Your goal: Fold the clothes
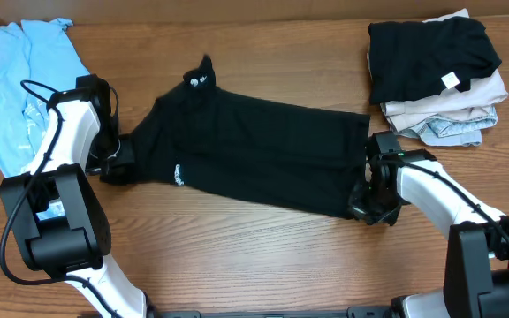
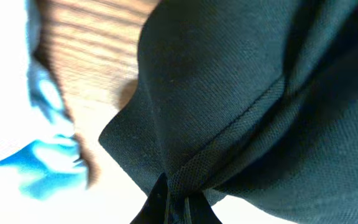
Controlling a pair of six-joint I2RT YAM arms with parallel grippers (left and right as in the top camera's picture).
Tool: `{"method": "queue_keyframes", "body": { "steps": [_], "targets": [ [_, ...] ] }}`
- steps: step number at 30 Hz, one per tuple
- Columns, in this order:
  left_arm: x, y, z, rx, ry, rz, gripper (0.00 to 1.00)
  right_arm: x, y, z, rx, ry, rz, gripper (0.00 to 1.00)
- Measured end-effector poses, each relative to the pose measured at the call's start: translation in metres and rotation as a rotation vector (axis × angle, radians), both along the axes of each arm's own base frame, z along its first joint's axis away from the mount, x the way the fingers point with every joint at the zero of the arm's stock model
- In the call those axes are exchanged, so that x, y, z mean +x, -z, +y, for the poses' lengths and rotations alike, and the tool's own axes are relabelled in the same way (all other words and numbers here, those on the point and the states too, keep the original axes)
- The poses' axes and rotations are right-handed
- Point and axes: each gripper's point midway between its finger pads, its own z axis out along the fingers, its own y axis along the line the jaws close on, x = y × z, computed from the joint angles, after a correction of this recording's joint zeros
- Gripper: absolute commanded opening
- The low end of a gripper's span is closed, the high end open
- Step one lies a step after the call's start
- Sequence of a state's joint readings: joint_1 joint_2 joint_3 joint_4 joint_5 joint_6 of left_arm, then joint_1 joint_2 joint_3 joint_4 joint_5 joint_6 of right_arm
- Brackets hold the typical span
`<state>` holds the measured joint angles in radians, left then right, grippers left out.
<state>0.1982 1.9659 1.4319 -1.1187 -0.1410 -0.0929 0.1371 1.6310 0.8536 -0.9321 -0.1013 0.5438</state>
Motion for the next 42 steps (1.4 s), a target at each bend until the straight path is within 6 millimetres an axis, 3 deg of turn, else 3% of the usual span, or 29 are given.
{"method": "queue_keyframes", "body": {
  "steps": [9,15,18,20,21,23,28,29,30,34,35,38,42],
  "targets": [
    [0.001,-0.003,0.017,0.095,0.019,0.007,0.13,0.008,-0.014,-0.013,0.001,0.033,0.007,0.04],
    [0.000,-0.005,0.022,0.128,0.029,0.012,0.32,-0.008,-0.017,-0.030,-0.003,0.062,0.079,0.04],
    [0.000,-0.005,0.023,0.132,0.030,0.013,0.36,-0.018,-0.018,-0.036,-0.008,0.074,0.119,0.04],
    [0.000,-0.005,0.023,0.131,0.032,0.013,0.43,-0.020,-0.019,-0.037,-0.009,0.081,0.127,0.18],
    [0.000,-0.005,0.023,0.131,0.032,0.014,0.45,-0.020,-0.019,-0.038,-0.010,0.083,0.130,0.36],
    [0.000,-0.005,0.023,0.132,0.028,0.013,0.55,-0.022,-0.019,-0.040,-0.020,0.077,0.137,0.61],
    [0.000,-0.006,0.021,0.122,0.027,0.015,0.78,-0.024,-0.021,-0.042,-0.031,0.063,0.144,0.64],
    [-0.001,-0.008,0.020,0.116,0.027,0.022,0.91,-0.023,-0.024,-0.042,-0.032,0.063,0.148,0.66],
    [0.000,-0.012,0.019,0.109,0.026,0.022,0.99,-0.017,-0.028,-0.042,-0.031,0.060,0.133,0.67],
    [0.011,-0.043,0.018,0.089,0.029,0.004,1.00,0.004,-0.057,-0.043,-0.027,0.036,0.093,0.71],
    [0.019,-0.055,0.017,0.081,0.030,-0.024,1.00,0.018,-0.072,-0.043,-0.024,0.020,0.047,0.72],
    [0.053,-0.094,0.010,0.030,0.044,-0.167,1.00,0.047,-0.109,-0.039,0.006,-0.035,-0.054,0.73],
    [0.101,-0.145,-0.018,-0.111,0.149,-0.401,1.00,0.091,-0.154,-0.033,0.027,-0.106,-0.257,0.75]
  ]
}}
